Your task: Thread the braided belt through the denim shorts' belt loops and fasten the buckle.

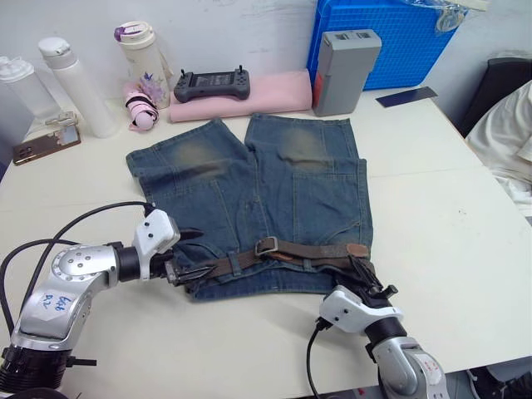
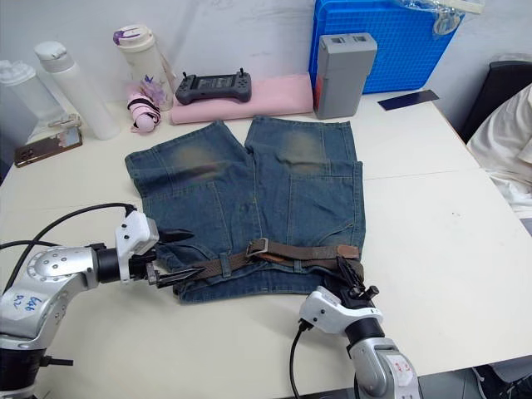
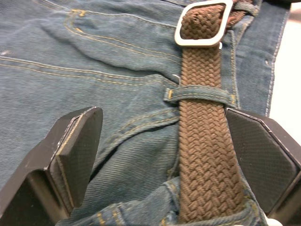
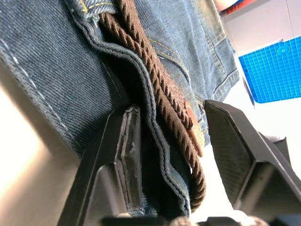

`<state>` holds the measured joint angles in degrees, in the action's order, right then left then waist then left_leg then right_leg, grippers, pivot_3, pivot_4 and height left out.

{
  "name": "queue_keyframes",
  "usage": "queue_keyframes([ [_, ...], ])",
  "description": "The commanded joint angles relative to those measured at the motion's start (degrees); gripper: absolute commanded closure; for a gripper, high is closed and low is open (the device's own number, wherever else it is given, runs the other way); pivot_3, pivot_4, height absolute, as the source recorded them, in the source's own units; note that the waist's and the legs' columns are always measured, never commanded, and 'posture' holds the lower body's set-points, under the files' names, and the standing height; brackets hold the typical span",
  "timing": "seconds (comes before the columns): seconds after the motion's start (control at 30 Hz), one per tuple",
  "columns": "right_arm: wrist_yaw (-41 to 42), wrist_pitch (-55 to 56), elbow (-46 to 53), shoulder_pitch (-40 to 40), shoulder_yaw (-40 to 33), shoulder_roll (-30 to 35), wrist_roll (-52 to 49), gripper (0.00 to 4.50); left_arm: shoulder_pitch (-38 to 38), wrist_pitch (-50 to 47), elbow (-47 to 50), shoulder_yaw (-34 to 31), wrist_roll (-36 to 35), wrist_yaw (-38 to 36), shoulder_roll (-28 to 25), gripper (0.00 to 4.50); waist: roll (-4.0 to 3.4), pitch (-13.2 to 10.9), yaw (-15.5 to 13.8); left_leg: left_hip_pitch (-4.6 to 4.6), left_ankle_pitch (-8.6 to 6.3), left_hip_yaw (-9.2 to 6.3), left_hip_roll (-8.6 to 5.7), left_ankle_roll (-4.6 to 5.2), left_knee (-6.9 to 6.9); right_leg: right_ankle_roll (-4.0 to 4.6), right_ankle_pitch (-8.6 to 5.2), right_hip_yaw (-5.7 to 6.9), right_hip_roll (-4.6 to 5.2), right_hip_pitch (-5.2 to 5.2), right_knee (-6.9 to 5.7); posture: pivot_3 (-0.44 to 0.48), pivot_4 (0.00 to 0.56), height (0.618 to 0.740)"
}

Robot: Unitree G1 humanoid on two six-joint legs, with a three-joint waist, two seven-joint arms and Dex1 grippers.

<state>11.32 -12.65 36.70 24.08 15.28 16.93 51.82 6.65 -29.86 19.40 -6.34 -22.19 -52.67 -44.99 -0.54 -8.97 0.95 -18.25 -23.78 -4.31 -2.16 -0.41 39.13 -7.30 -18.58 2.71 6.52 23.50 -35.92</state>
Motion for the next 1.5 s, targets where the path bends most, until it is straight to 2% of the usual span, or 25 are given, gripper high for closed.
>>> queue_keyframes([
  [0.03,0.0,-0.8,0.1,0.3,-0.9,-1.0,0.5,3.86,0.8,1.6,0.4,0.1,0.1,-0.5,-0.6,0.0,-0.01,0.0,-0.1,0.0,0.0,0.0,0.0,0.0,0.0,0.0,0.0,0.01,-0.01,0.0,-0.01,0.0,0.15,0.74],
  [0.1,0.1,-0.9,-0.1,0.3,-0.7,-1.1,0.5,4.47,0.6,2.3,0.3,0.2,0.7,-0.6,-1.1,0.0,-0.01,0.0,-0.1,-0.02,0.0,0.0,-0.01,0.0,0.0,0.0,0.0,0.01,-0.03,0.01,-0.02,0.0,0.15,0.74],
  [0.3,0.5,-1.2,-1.2,-0.4,0.0,-1.6,0.4,4.47,-1.3,6.0,3.4,-0.2,1.8,-1.9,-2.8,0.0,0.0,0.0,-0.2,-0.03,0.0,0.0,0.0,0.0,0.0,0.0,0.0,0.02,-0.04,0.02,0.0,0.0,0.15,0.74],
  [0.47,0.8,-1.4,-2.1,-1.2,0.2,-1.5,-0.2,4.47,-3.0,13.1,5.8,1.2,7.4,0.2,-3.1,0.0,0.04,0.0,-0.4,-0.04,0.0,-0.01,0.01,0.0,-0.01,0.0,0.0,0.02,-0.05,0.01,0.03,0.0,0.15,0.74],
  [0.63,1.2,-1.2,-3.3,-2.6,0.2,-1.3,-0.9,4.47,-5.5,22.1,7.3,1.7,16.1,5.4,-2.3,0.0,0.06,0.0,-0.4,-0.04,0.0,0.03,-0.01,0.0,-0.01,0.0,0.0,0.01,-0.05,0.01,0.04,0.0,0.15,0.74],
  [0.77,2.0,-0.7,-4.6,-4.5,0.3,-0.9,-1.8,4.47,-11.0,23.5,11.0,1.3,18.4,6.9,-2.1,0.0,0.06,0.0,0.0,-0.03,0.0,0.04,0.02,0.0,-0.02,0.0,0.0,-0.01,-0.07,0.03,0.01,0.0,0.15,0.74],
  [0.93,3.2,-0.3,-6.1,-6.7,-0.1,0.0,-3.3,4.47,-14.5,24.9,12.2,1.0,22.1,8.9,-2.1,0.0,0.06,0.0,0.4,0.05,0.0,0.05,0.08,0.0,0.01,0.0,0.0,-0.06,-0.02,0.0,0.01,0.0,0.15,0.74],
  [1.07,4.0,0.7,-7.5,-8.6,-0.7,1.2,-5.0,4.47,-15.3,25.1,11.0,1.7,29.9,14.4,-1.4,0.0,0.06,0.0,0.6,0.1,0.0,0.07,0.09,0.0,0.01,0.0,0.0,-0.11,-0.05,0.0,-0.02,0.0,0.15,0.74],
  [1.17,4.1,1.0,-8.2,-9.2,-0.8,1.7,-5.7,4.5,-15.5,26.5,9.2,2.5,34.0,18.0,0.2,0.8,0.06,0.0,0.6,0.11,0.0,0.08,0.07,0.0,0.01,0.0,0.0,-0.11,-0.05,0.0,-0.03,0.0,0.15,0.74],
  [1.43,4.3,0.9,-8.3,-9.6,-0.6,1.9,-5.9,4.5,-17.5,28.0,6.9,1.4,37.6,21.6,2.5,4.2,0.09,0.0,0.6,0.11,0.0,0.1,0.15,-0.01,0.01,0.0,0.0,-0.11,-0.03,0.01,-0.03,0.0,0.15,0.74],
  [1.47,4.3,0.8,-8.2,-9.4,-0.6,1.9,-5.9,4.5,-17.8,27.6,5.9,0.6,37.8,22.3,2.7,4.47,0.09,0.0,0.7,0.1,0.0,0.09,0.17,-0.01,0.01,0.0,0.0,-0.11,-0.04,0.01,-0.03,0.0,0.15,0.74],
  [1.5,4.3,0.7,-8.1,-9.2,-0.6,1.9,-5.8,4.5,-18.1,26.5,4.9,-0.3,37.7,22.9,3.1,4.48,0.08,0.0,0.7,0.11,0.0,0.09,0.17,0.0,0.01,0.0,0.0,-0.11,-0.04,0.01,-0.03,0.0,0.15,0.74],
])
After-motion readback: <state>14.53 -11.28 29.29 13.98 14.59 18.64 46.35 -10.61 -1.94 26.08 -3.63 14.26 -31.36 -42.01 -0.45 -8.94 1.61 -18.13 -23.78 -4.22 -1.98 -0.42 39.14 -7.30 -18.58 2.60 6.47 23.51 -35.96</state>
